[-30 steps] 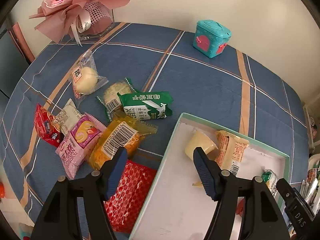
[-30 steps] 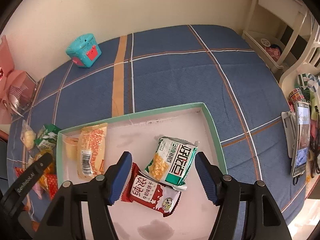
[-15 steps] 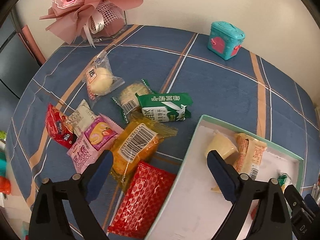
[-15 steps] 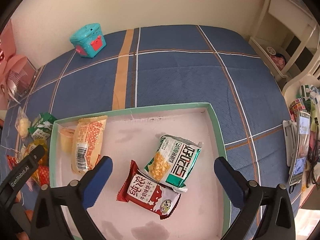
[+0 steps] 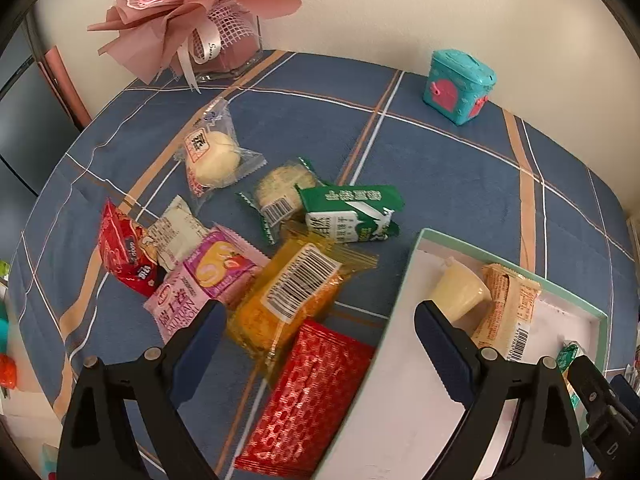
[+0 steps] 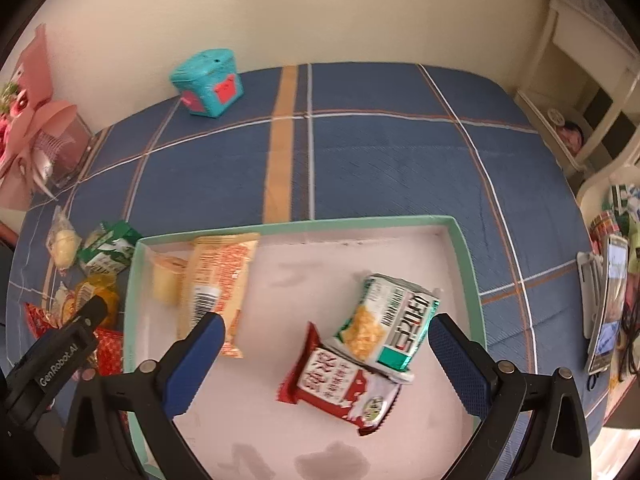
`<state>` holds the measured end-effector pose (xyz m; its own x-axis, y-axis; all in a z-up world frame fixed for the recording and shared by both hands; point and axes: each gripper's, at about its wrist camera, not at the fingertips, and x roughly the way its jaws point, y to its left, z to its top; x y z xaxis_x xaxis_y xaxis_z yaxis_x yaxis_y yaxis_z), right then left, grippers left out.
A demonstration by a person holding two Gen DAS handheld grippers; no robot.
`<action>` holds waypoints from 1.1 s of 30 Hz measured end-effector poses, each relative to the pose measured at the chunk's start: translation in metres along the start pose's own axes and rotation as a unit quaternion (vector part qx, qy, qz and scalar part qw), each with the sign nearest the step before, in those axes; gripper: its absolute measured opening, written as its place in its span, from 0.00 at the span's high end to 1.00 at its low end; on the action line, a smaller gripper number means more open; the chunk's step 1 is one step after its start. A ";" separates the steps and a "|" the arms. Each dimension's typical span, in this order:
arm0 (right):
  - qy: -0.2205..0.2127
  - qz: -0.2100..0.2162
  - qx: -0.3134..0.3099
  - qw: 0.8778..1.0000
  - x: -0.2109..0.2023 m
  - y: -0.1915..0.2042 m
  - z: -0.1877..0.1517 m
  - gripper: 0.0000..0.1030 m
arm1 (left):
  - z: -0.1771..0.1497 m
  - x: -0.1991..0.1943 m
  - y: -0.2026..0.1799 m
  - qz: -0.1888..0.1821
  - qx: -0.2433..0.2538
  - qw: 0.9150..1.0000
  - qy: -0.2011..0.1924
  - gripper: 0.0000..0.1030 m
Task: Organize snacks
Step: 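Lift both open grippers out of the tray and move back toward the snack pile, then grasp the red Rolls Kiss bag with the left gripper while the right gripper grasps the yellow bread bag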
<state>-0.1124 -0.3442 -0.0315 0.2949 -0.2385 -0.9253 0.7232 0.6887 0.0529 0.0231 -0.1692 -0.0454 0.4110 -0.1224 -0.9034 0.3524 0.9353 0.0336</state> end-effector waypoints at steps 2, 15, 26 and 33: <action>-0.004 0.002 -0.004 1.000 -0.002 0.008 -0.001 0.00 | 0.002 -0.003 0.005 0.000 -0.003 1.000 -0.005 0.08; -0.034 0.045 -0.044 0.997 -0.017 0.078 -0.006 0.00 | 0.023 -0.016 0.072 0.023 -0.044 0.999 -0.021 0.08; -0.025 0.054 -0.101 0.993 -0.015 0.145 -0.018 0.00 | 0.032 -0.004 0.148 0.058 -0.092 0.994 -0.007 0.08; -0.012 0.077 -0.138 0.987 -0.006 0.190 -0.031 0.00 | 0.033 0.007 0.187 0.073 -0.123 0.990 0.011 0.08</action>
<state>0.0036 -0.1911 -0.0278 0.4057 -0.1307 -0.9046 0.4712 0.8780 0.0845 0.1200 -0.0064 -0.0316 0.4225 0.0244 -0.9060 0.0743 0.9953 0.0615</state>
